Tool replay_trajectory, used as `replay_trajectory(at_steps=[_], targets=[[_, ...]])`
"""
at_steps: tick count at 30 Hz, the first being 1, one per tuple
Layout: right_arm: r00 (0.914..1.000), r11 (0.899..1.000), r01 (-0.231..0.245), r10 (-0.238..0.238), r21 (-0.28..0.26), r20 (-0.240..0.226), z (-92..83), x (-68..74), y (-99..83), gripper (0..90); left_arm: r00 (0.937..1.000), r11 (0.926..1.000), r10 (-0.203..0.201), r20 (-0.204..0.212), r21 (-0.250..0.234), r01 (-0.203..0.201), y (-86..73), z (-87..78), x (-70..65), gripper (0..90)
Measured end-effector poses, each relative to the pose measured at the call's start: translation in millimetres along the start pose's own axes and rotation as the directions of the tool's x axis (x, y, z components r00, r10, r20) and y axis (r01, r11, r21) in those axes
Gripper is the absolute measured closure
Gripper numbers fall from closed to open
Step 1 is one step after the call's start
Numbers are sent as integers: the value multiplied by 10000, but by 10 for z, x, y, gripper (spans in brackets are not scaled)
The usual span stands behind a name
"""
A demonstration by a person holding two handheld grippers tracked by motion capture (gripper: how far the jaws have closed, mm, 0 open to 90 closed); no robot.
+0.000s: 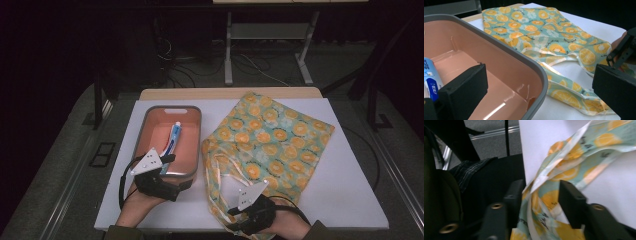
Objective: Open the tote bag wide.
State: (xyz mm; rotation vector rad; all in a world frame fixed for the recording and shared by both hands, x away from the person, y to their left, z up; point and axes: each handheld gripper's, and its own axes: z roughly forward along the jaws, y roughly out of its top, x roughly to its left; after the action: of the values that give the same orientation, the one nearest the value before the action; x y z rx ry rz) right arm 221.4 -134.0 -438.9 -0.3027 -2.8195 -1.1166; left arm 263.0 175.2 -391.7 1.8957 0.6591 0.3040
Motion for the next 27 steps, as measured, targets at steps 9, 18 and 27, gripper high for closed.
replay_trajectory(at_steps=[9,18,27], targets=[[9983,9940,-284,335,-1056,472,-240,-118,36,887,10000,10000,1,19,3,-1,2,-1,3,0],[9660,9647,-988,1519,-2439,2092,-802,-541,-50,889,10000,10000,-17,18,-8,17,3,-1,5,0],[8729,9172,-1945,3235,-3476,3652,-1306,-1110,-320,889,10000,10000,-13,16,-9,13,3,0,6,0]])
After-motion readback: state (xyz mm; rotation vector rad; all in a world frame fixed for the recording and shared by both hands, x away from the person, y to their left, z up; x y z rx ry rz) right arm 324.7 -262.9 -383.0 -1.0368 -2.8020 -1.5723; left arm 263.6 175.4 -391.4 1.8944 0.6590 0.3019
